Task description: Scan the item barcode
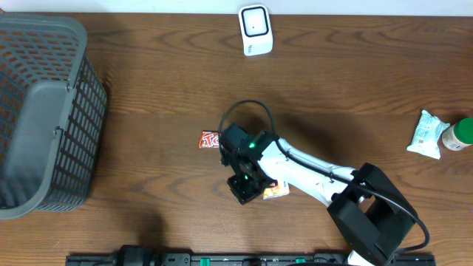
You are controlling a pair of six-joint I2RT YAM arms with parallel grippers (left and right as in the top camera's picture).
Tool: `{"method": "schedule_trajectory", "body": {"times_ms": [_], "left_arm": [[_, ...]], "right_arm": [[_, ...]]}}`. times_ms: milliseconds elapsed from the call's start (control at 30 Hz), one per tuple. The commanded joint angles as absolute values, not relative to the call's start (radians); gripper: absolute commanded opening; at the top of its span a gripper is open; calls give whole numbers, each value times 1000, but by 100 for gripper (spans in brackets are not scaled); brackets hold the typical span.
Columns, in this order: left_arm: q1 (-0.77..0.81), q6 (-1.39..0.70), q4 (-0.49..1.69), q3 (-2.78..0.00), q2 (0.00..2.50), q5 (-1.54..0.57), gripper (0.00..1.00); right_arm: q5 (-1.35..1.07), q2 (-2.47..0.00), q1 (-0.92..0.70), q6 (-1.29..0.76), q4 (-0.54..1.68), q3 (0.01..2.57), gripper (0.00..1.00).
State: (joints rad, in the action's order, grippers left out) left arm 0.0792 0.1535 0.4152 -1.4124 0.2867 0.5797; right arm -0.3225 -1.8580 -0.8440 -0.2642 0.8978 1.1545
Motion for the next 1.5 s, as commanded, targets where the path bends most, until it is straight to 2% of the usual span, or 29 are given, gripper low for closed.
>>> {"method": "schedule_trajectory", "body": {"times_ms": [0,200,500,933,1067,1333,1467], "left_arm": [[74,148,411,-1411,281,588,98],[74,148,411,-1411,281,588,98],[74,148,411,-1411,281,588,98],[74,148,411,-1411,281,588,98],[74,148,411,-1411,281,588,98],[74,148,411,-1411,281,588,98],[74,148,411,-1411,281,588,98]], "right_arm": [[-305,-1869,-852,-318,897,1092,1],[-138,-1869,-834,-451,917,1027,1],[136,-1869,-720,-720,971,1027,1],[375,-1853,-530,-810,1038,1073,1],[355,-1836,-488,-819,1052,1133,1],[97,-1797,-461,-814,1183,1348,2],[46,-1797,-462,-815,1158,1377,32]]}}
